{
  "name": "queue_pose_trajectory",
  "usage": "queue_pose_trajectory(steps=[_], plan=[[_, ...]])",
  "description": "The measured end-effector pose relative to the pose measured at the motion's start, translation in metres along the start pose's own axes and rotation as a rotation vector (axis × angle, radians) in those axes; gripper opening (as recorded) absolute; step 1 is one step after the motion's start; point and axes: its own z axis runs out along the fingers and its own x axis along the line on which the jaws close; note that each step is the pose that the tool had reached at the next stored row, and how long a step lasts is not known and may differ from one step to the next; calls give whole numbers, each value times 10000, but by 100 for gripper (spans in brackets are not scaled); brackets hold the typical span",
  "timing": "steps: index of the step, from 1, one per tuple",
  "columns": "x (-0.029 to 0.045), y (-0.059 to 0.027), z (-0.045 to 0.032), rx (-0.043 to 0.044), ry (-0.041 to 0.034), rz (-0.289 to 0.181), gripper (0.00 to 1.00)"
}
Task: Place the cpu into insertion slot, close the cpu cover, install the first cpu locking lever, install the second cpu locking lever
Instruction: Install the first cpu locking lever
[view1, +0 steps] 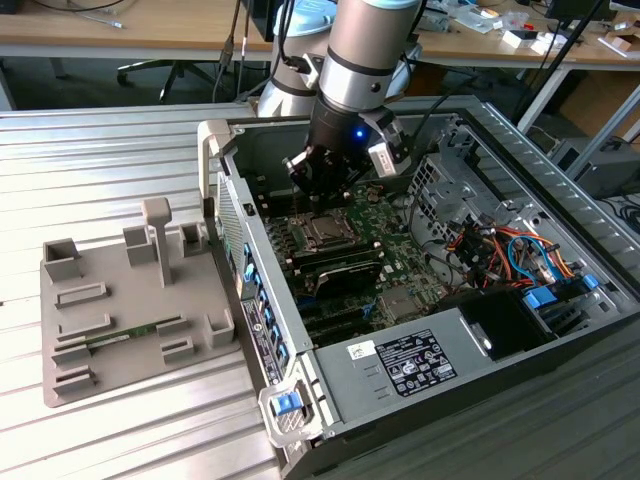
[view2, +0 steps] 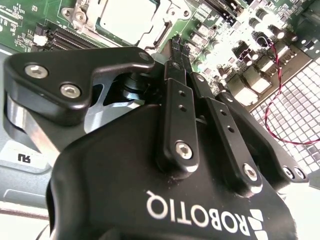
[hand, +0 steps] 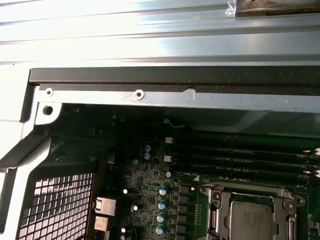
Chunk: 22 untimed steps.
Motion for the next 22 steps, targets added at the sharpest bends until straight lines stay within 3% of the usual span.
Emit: queue_pose_trajectory(steps=[22], plan=[[37, 3, 1, 1, 0, 0, 10]])
